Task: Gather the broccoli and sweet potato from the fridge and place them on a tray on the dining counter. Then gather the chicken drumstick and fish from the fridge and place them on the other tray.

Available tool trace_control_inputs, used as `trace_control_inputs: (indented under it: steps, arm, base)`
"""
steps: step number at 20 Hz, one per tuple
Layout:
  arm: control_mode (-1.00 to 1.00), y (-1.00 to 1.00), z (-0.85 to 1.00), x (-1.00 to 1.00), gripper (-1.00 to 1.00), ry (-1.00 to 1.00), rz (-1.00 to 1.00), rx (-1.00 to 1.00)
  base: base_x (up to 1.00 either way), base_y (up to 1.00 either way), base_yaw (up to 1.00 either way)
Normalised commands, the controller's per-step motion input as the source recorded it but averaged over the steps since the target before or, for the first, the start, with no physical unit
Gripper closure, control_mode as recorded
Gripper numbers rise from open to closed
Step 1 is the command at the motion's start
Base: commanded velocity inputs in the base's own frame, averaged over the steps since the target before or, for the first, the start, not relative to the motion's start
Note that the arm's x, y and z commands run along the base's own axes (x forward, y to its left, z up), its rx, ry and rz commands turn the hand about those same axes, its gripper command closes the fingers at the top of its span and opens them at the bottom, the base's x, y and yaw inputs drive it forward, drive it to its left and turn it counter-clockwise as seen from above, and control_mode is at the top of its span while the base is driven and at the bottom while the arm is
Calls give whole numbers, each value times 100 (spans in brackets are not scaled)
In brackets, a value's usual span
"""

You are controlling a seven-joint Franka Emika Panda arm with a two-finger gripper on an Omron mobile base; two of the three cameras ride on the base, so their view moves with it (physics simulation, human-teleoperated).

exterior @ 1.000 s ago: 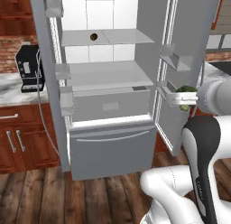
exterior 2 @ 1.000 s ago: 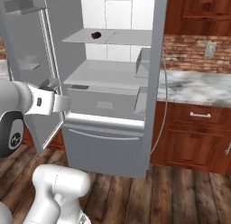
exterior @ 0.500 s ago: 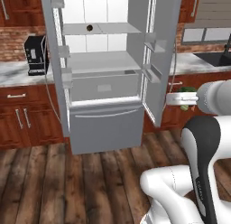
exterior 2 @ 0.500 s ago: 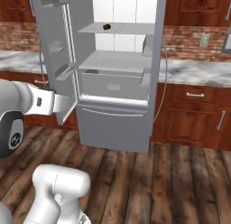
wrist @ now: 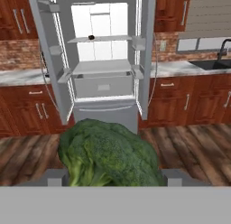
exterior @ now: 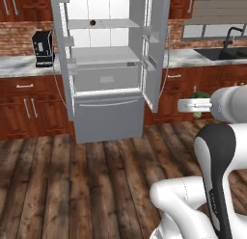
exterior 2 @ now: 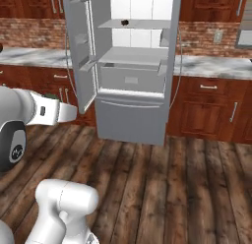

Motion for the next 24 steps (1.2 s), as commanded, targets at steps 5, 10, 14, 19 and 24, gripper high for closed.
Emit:
trace_control_inputs:
  steps: [5, 10, 14, 19, 24]
  arm:
    - [100, 0, 0, 0, 100, 0, 0, 0]
    - [100, 0, 0, 0, 100, 0, 0, 0]
    - [100, 0, 0, 0, 100, 0, 0, 0]
    - [100, 0, 0, 0, 100, 0, 0, 0]
    - [100, 0, 0, 0, 100, 0, 0, 0]
  base:
    - [-100, 0, 0]
    - [-100, 0, 0]
    - [-100, 0, 0]
    - [-100, 0, 0]
    - [-100, 0, 0]
